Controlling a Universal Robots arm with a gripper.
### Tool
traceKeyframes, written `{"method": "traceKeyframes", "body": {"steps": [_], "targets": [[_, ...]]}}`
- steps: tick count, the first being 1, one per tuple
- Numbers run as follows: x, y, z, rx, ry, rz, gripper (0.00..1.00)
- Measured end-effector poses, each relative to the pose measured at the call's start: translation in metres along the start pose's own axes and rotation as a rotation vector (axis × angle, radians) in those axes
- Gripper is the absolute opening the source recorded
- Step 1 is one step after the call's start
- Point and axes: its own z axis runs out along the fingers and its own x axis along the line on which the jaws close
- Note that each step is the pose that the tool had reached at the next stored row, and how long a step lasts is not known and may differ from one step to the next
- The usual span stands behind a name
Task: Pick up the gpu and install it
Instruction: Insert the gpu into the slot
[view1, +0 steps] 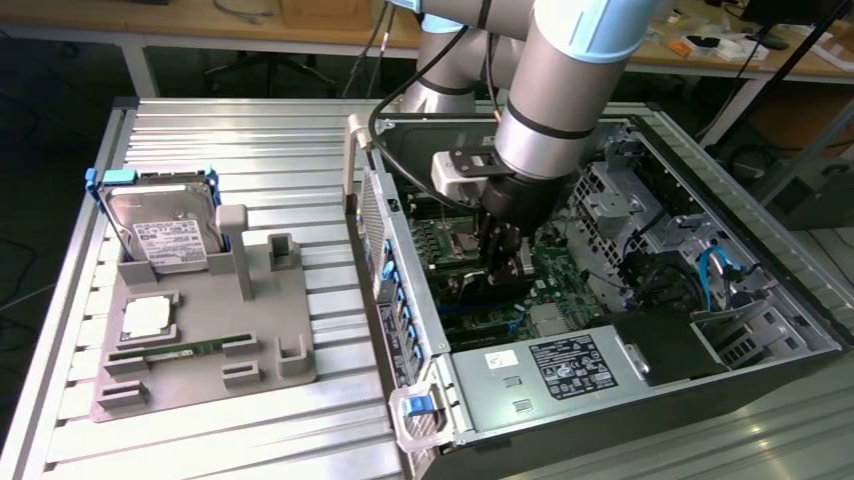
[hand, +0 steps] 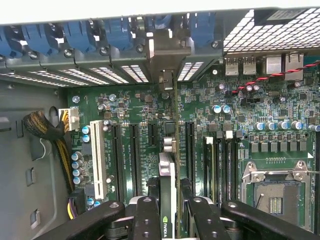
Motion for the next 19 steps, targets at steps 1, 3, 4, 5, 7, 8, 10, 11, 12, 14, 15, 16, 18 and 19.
{"method": "traceKeyframes", "body": {"steps": [1, 3, 4, 5, 7, 8, 10, 11, 12, 14, 15, 16, 18, 19], "targets": [[-0.0004, 0.0000, 0.0000, 0.0000, 0.0000, 0.000, 0.27], [-0.0007, 0.0000, -0.0001, 0.0000, 0.0002, 0.000, 0.27], [-0.0011, 0.0001, -0.0002, 0.0000, 0.0003, 0.000, 0.27], [-0.0012, 0.0000, -0.0003, 0.0000, 0.0003, 0.000, 0.27], [-0.0013, 0.0000, -0.0005, 0.0001, 0.0001, 0.000, 0.27], [-0.0018, 0.0002, -0.0007, 0.0000, 0.0004, 0.000, 0.27], [-0.0027, 0.0002, -0.0007, 0.0000, 0.0004, 0.000, 0.27], [-0.0030, 0.0004, -0.0006, 0.0001, 0.0003, 0.000, 0.27], [-0.0030, 0.0004, -0.0003, 0.0003, 0.0003, 0.000, 0.27], [-0.0032, 0.0005, 0.0006, 0.0010, 0.0002, -0.001, 0.27], [-0.0032, 0.0005, 0.0013, 0.0012, 0.0002, -0.001, 0.27], [-0.0032, 0.0006, 0.0023, 0.0014, 0.0001, -0.001, 0.27], [-0.0033, 0.0006, 0.0042, 0.0019, 0.0004, -0.002, 0.27], [-0.0033, 0.0006, 0.0050, 0.0020, 0.0003, -0.002, 0.27]]}}
